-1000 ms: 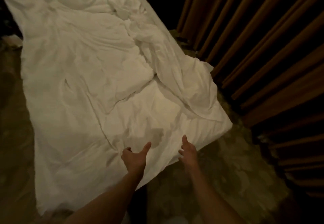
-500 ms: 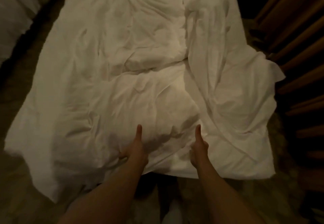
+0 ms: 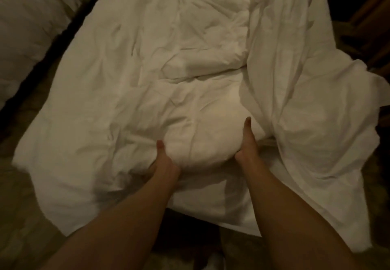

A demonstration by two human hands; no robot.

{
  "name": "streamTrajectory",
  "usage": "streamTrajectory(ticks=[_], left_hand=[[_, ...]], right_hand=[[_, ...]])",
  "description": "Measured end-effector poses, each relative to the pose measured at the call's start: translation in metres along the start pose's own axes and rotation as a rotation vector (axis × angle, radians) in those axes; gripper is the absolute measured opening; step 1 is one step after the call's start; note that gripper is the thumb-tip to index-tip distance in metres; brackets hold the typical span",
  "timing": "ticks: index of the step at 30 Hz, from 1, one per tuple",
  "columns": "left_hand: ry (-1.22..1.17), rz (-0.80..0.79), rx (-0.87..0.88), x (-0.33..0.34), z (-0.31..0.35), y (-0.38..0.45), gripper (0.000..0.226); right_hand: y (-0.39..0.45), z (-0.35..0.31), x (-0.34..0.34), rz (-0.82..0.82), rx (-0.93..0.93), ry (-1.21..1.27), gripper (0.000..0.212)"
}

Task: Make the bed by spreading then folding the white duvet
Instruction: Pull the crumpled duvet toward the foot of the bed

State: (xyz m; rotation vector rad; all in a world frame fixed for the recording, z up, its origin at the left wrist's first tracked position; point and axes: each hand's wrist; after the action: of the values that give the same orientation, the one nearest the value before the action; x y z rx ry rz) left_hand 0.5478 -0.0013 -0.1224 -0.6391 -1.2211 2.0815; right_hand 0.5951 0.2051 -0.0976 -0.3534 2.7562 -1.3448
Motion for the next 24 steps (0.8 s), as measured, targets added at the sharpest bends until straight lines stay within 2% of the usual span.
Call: streamTrajectory(ticks=[2, 3, 5, 9, 13, 18, 22, 24], left_hand=[[-0.02, 0.026, 0.127, -0.008, 0.011, -0.017, 0.137], [-0.034, 0.055, 0.158, -0.011, 0.015, -0.022, 0.119], [0.039, 0.047, 0.193, -0.021, 0.021, -0.033, 0.106], [0.191, 0.004, 0.274, -0.068, 0.031, -0.049, 0.102], [0.364, 0.096, 0.366, -0.122, 0.052, -0.088, 0.109], [0.545, 0.063, 0.473, -0.187, 0.077, -0.123, 0.109], [0.598, 0.037, 0.54, -0.233, 0.096, -0.114, 0.106], [0.605, 0.033, 0.528, -0.256, 0.098, -0.099, 0.107]], right_hand=[[-0.014, -0.002, -0.002, 0.055, -0.082, -0.046, 0.08], [-0.018, 0.0, -0.002, 0.071, -0.083, -0.048, 0.073], [-0.032, 0.005, -0.002, 0.069, -0.085, -0.057, 0.072], [-0.07, 0.025, -0.025, 0.095, -0.078, -0.156, 0.096], [-0.129, 0.051, -0.067, 0.118, -0.072, -0.217, 0.095], [-0.205, 0.086, -0.116, 0.166, -0.046, -0.318, 0.096], [-0.234, 0.143, -0.128, 0.25, -0.066, -0.406, 0.107], [-0.241, 0.173, -0.137, 0.249, -0.029, -0.483, 0.096]])
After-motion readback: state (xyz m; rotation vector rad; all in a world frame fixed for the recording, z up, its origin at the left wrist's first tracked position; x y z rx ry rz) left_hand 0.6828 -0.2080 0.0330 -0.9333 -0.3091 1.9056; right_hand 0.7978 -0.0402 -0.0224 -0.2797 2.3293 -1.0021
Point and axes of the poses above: each hand's wrist, its own y-axis towards the middle knuckle, its own x-axis out of the palm, z = x × y, and after that the axes turned 4 degrees about -y, right-handed
